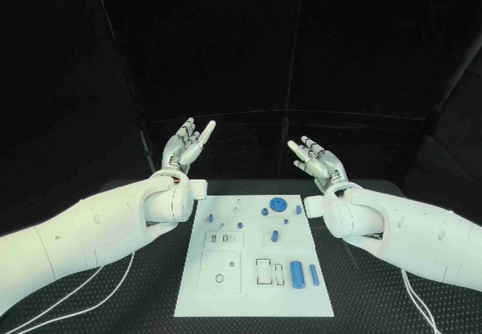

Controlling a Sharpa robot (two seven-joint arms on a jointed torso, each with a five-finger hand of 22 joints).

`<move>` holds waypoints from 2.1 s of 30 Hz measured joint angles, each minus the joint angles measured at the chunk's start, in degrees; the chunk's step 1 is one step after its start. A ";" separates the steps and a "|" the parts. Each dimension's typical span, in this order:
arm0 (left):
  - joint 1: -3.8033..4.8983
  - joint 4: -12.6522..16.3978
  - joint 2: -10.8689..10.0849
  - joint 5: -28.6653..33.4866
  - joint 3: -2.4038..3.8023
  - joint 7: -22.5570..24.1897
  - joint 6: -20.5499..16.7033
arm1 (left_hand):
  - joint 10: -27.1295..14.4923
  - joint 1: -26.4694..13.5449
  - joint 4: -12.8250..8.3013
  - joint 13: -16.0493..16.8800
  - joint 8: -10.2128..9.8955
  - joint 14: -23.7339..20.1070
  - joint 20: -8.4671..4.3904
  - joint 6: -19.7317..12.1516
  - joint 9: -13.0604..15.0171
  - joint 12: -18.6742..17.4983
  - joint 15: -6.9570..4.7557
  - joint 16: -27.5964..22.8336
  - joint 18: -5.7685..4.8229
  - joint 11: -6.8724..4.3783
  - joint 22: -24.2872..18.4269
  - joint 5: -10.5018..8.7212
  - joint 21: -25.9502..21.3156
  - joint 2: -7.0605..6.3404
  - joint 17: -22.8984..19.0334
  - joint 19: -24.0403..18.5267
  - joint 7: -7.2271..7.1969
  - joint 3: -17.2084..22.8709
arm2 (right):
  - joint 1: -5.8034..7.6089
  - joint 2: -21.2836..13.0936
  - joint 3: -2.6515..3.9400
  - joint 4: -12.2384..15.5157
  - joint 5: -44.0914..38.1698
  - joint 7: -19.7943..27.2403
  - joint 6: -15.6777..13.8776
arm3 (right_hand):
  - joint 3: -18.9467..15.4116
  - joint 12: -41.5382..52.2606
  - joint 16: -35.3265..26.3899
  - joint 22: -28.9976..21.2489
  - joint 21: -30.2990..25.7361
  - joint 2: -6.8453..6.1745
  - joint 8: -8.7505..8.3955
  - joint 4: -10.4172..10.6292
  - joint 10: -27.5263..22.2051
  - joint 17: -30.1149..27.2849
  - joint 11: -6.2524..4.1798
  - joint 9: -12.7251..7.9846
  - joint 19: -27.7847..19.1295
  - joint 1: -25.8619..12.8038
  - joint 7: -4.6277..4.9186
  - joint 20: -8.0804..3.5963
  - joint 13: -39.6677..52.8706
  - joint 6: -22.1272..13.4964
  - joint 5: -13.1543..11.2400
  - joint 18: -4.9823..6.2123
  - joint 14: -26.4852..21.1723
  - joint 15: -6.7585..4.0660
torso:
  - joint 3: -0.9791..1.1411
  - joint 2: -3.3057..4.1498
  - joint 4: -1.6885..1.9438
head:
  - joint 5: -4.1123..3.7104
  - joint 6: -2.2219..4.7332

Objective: Assemble the parts on the task board

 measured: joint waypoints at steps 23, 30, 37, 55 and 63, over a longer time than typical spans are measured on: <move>0.07 4.16 -5.76 -1.96 0.07 0.82 5.88 | 49.23 14.68 -2.69 3.23 8.79 50.13 -1.21 42.64 4.06 9.22 -1.08 11.87 0.86 4.05 8.40 0.00 21.17 5.93 6.82 47.15 4.67 1.50 | 1.83 -0.49 1.11 -4.47 -36.05 -7.30 7.81 | 4.01 6.82 9.80 5.89 15.29 0.20 6.27 -15.89 45.54 3.10 -1.83 2.85 32.64 15.30 4.48 -2.06 2.09 40.63 -1.15 6.81 49.92 -4.01 | 0.16 2.08 -0.08 | -0.34 -0.55; 0.02 8.56 -8.34 -3.19 0.08 0.15 8.39 | 51.78 16.95 -4.45 3.08 7.87 54.47 -2.60 44.74 3.23 8.03 -2.26 12.19 0.85 3.22 8.40 0.00 22.27 6.16 8.51 51.10 5.22 0.95 | 3.03 -0.56 1.14 -4.62 -49.24 -11.31 9.55 | 3.91 5.35 12.86 8.58 21.72 -0.26 5.81 -18.91 52.34 5.19 -3.74 2.75 41.13 14.84 4.19 -5.41 2.19 46.01 3.54 7.15 62.05 -7.27 | 0.21 3.82 0.02 | -0.59 -0.23; -0.22 13.33 -11.01 -4.13 0.08 -0.49 10.69 | 51.91 17.01 -4.69 3.03 7.51 54.46 -2.60 44.93 3.12 7.48 -2.26 12.03 0.85 3.35 8.17 0.00 22.27 6.20 8.68 51.10 5.40 0.71 | 3.55 -0.01 1.15 -3.44 -63.81 -17.26 12.42 | 4.05 4.52 18.70 12.68 29.69 -1.13 5.30 -19.84 57.59 9.44 -5.75 2.75 47.54 13.97 2.70 -8.49 2.30 49.33 5.04 7.14 71.46 -10.14 | -0.01 6.10 0.35 | -1.15 0.14; -1.02 17.70 -12.70 -4.81 0.06 -1.29 13.55 | 51.90 17.01 -4.85 3.04 7.27 54.66 -2.79 44.93 3.05 7.25 -2.46 11.76 0.85 3.36 8.08 0.00 22.26 6.20 8.84 51.29 5.40 0.55 | 3.70 3.25 1.15 -4.00 -87.54 -28.41 17.99 | 5.98 2.58 59.11 32.98 55.34 -3.36 3.11 -20.30 57.08 45.77 -6.38 2.68 52.73 10.52 1.65 -10.20 2.53 51.11 4.83 7.13 74.64 -11.77 | -0.75 9.67 1.29 | -1.82 -0.38; -1.03 17.86 -12.72 -4.89 0.08 -1.56 14.12 | 52.13 17.01 -4.85 3.04 7.06 54.66 -2.79 45.13 2.99 7.02 -2.46 11.48 0.85 3.13 8.00 0.00 22.26 6.20 8.97 51.29 5.20 0.55 | 3.87 4.29 1.15 -5.05 -90.40 -30.22 19.72 | 6.98 2.58 63.65 39.33 60.42 -3.36 3.11 -20.21 56.47 50.60 -6.38 2.68 54.09 10.52 1.66 -9.92 2.53 50.31 4.58 6.18 74.64 -11.77 | -0.94 10.57 1.49 | -1.86 -0.35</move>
